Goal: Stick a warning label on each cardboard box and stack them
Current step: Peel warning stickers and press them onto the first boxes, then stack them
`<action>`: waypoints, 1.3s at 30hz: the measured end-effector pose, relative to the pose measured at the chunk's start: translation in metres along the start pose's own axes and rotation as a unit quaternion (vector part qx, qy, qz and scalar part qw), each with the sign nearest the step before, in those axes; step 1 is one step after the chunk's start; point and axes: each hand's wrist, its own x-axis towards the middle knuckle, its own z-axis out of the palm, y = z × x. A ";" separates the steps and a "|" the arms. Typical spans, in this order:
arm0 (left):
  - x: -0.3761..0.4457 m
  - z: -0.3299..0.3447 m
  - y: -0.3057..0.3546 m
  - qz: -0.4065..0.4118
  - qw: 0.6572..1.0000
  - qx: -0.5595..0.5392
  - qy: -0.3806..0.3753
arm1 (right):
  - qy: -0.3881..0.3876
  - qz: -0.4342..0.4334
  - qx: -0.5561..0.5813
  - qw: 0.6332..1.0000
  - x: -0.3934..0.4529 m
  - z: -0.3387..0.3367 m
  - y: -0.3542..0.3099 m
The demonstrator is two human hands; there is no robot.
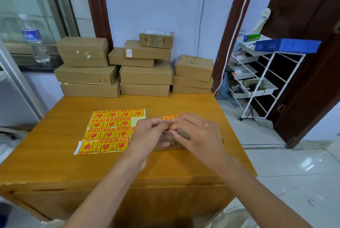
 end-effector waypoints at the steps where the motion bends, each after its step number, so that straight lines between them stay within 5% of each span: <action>1: 0.001 0.000 0.001 0.003 1.000 0.007 -0.001 | 0.000 0.027 0.031 0.999 -0.001 -0.001 0.000; 5: 0.010 -0.006 0.007 0.031 0.995 0.088 -0.024 | -0.046 0.278 0.158 0.946 0.010 -0.003 0.006; 8: 0.017 -0.011 0.008 0.040 0.992 0.110 -0.055 | -0.088 0.371 0.262 0.887 0.020 0.001 0.020; 14: 0.036 -0.023 0.002 0.104 0.973 0.203 -0.034 | -0.106 0.411 0.334 0.841 0.023 0.010 0.036; 28: 0.060 -0.016 -0.014 0.131 0.942 0.309 0.002 | -0.236 0.390 0.260 0.851 0.024 0.043 0.070; 39: 0.066 -0.022 -0.021 0.142 0.930 0.338 -0.030 | -0.256 0.363 0.240 0.863 0.024 0.050 0.073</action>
